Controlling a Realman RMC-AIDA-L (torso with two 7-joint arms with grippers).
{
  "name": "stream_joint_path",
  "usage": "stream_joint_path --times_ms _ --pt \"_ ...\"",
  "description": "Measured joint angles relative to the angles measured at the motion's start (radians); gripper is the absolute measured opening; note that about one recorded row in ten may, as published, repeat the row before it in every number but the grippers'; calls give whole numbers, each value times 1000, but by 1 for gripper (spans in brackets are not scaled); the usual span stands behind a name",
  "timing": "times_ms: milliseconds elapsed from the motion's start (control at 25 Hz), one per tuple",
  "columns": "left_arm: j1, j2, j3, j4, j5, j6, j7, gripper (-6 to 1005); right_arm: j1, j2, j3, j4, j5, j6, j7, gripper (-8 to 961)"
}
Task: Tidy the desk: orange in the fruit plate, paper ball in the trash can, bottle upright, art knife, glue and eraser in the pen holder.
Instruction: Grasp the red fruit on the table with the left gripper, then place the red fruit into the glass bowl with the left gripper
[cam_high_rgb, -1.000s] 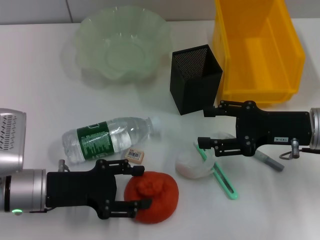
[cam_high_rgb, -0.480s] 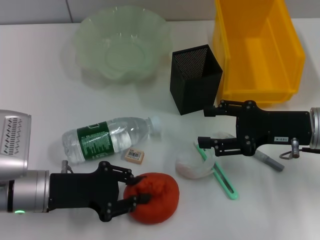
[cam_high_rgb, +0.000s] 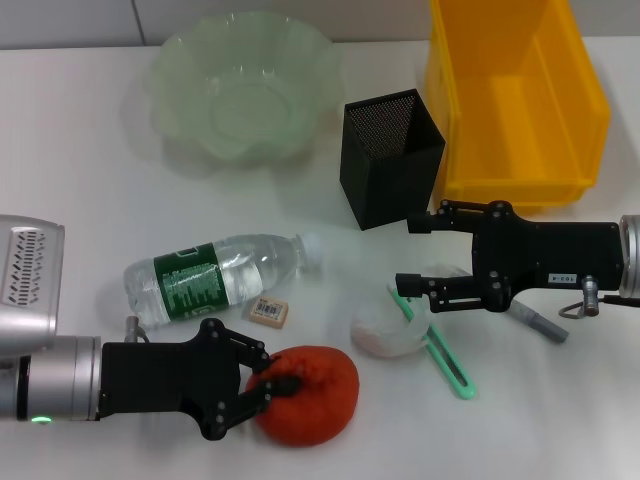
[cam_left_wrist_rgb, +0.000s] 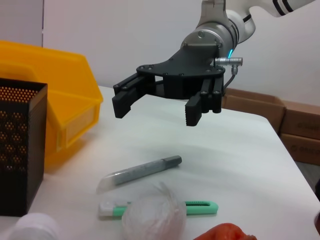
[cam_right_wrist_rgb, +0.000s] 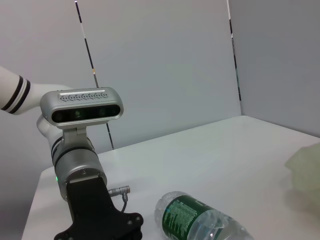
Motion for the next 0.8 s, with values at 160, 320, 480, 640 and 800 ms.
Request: stream_joint_path --times_ms 160,320,480,640,800 --pt "0 0 0 0 -2 3 0 161 -1 0 0 0 0 0 0 814" --pt "0 0 0 0 -2 4 0 97 -2 0 0 0 0 0 1 814" --pt "-1 0 0 0 -2 4 0 70 -1 0 0 1 0 0 1 814" --pt "-4 0 -4 0 -2 14 0 59 0 0 0 1 0 0 1 814" --pt "-7 1 -15 3 -20 55 0 56 -2 0 1 0 0 1 1 814"
